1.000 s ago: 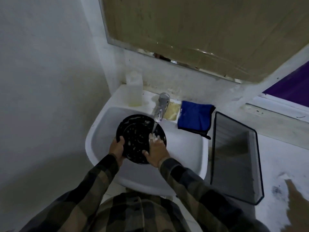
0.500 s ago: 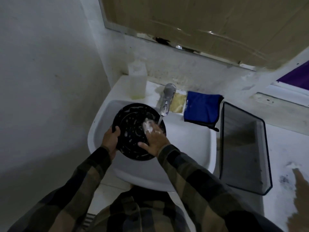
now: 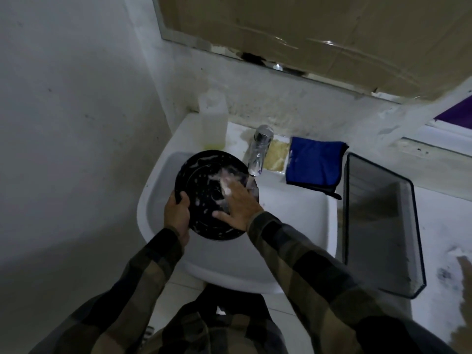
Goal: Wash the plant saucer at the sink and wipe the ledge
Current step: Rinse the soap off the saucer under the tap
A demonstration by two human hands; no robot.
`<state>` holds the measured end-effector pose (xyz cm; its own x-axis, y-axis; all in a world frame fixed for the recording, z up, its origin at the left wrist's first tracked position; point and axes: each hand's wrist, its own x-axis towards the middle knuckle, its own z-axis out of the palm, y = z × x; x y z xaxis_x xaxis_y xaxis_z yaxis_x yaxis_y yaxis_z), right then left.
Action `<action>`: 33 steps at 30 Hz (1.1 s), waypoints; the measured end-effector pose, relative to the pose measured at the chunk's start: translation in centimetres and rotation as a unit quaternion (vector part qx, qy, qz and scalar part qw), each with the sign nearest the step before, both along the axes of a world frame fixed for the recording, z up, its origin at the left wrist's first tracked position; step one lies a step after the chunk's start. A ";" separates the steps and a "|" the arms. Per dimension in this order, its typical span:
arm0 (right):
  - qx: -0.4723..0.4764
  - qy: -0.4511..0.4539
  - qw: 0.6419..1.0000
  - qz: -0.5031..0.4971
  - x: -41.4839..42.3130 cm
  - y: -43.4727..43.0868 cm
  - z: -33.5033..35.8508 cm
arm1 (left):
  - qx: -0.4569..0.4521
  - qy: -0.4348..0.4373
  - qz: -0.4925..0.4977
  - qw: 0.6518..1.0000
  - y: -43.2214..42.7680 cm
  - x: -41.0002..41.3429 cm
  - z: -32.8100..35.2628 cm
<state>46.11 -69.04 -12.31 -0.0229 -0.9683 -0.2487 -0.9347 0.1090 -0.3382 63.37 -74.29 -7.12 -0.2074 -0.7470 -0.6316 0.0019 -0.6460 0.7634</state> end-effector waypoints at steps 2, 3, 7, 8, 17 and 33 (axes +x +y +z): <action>-0.003 -0.002 0.998 -0.069 0.3 0.2 0.0 | -0.005 0.001 -0.001 1.000 0.5 -0.2 0.2; -0.003 -0.007 0.994 -0.106 0.4 0.2 0.2 | -0.009 -0.002 0.000 1.000 0.7 -0.3 0.2; -0.003 -0.017 1.000 0.021 0.5 1.4 -0.3 | 0.005 -0.015 0.026 1.000 1.3 -0.5 0.2; -0.001 0.000 1.000 0.020 -0.3 1.6 -0.5 | 0.012 -0.014 0.024 1.000 1.5 -0.5 0.1; 0.032 0.009 0.999 -0.024 -0.1 2.1 -0.4 | 0.023 -0.024 0.039 0.999 1.7 -1.5 0.4; 0.095 -0.485 0.681 -0.540 -1.6 4.0 1.3 | 0.057 -0.009 -0.017 0.998 -1.2 1.2 -2.9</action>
